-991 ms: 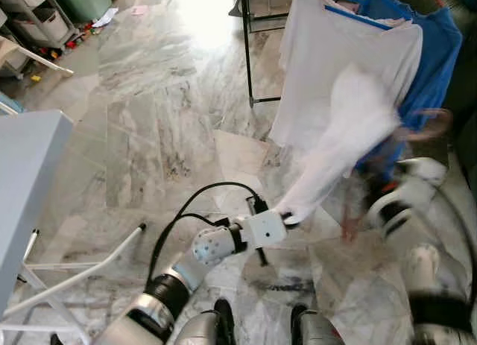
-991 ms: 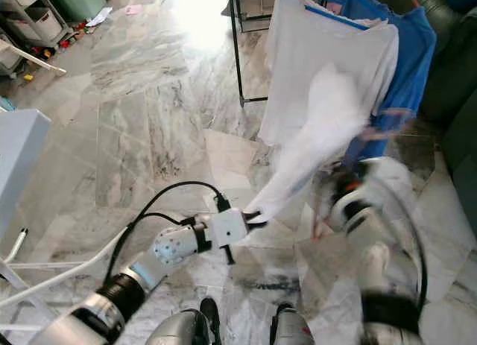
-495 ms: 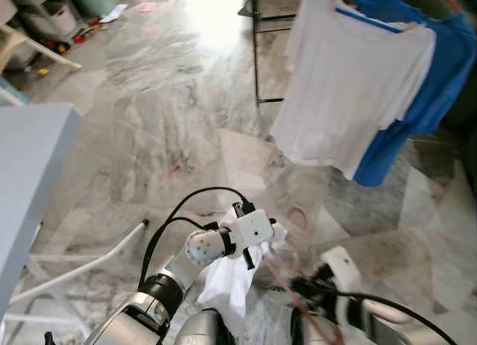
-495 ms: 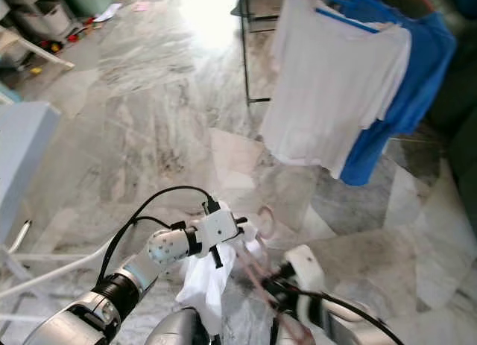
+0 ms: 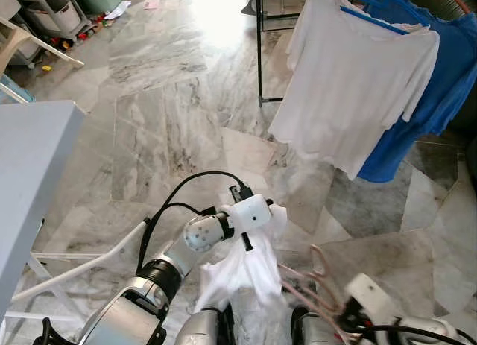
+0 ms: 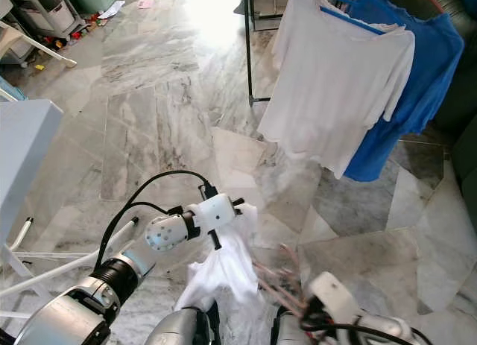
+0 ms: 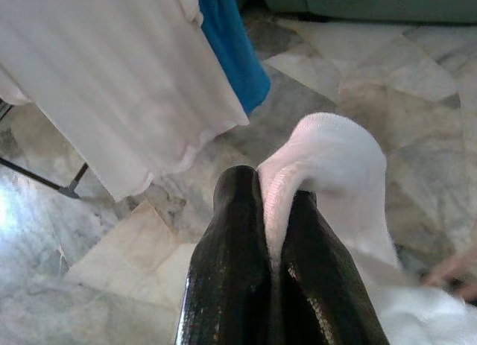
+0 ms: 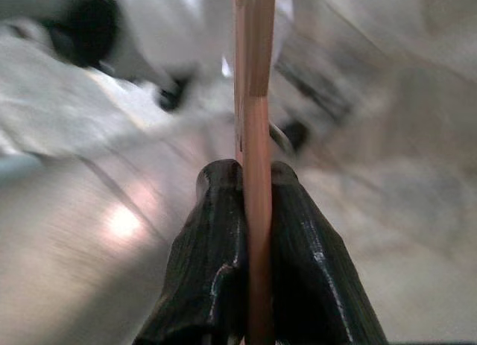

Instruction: Hang hanger

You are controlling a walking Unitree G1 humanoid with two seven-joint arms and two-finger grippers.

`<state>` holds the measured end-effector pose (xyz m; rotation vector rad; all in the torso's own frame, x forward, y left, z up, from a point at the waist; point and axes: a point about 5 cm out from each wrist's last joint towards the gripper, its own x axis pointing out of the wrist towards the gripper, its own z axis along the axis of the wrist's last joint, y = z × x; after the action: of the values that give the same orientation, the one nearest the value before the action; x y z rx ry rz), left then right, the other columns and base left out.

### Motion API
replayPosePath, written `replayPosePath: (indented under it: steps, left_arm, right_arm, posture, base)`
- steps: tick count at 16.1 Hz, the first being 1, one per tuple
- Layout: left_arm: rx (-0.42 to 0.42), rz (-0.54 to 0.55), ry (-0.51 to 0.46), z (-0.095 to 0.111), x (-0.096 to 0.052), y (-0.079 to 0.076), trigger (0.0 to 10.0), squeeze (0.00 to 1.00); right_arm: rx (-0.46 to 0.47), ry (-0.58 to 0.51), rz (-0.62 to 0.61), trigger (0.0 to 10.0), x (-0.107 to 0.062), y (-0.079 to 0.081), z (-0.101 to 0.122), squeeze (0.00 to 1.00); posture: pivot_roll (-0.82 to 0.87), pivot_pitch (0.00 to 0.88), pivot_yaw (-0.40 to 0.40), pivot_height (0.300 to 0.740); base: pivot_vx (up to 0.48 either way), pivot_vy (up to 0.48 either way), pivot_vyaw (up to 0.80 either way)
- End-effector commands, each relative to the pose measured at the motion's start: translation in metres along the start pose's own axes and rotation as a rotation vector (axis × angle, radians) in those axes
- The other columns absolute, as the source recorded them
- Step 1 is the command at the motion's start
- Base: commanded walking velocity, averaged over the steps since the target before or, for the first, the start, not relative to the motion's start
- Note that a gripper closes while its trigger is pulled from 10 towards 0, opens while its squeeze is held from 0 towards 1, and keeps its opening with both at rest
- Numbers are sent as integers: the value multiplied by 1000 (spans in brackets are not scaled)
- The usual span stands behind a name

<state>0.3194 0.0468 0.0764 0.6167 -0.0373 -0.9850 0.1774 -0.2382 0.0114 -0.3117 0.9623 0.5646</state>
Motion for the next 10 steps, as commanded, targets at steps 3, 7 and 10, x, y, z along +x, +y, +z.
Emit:
replayPosePath:
  steps: [3, 7, 10]
  left_arm:
    - [-1, 23, -12, -2, -4, 4, 10000, 0]
    - [2, 5, -17, -5, -6, -1, 10000, 0]
    - [5, -6, -19, -6, -6, -4, 10000, 0]
  right_arm:
    - [83, 1, -208, 10000, -5, -28, -9, 0]
    - [252, -216, -512, 10000, -22, -71, 17, 0]
    - [354, -475, -588, 10000, -37, -83, 59, 0]
  posture:
    - [-140, 245, 147, 740]
    - [-142, 247, 150, 740]
    - [-143, 251, 151, 740]
  base:
    - [0, 0, 0]
    - [0, 0, 0]
    - [0, 0, 0]
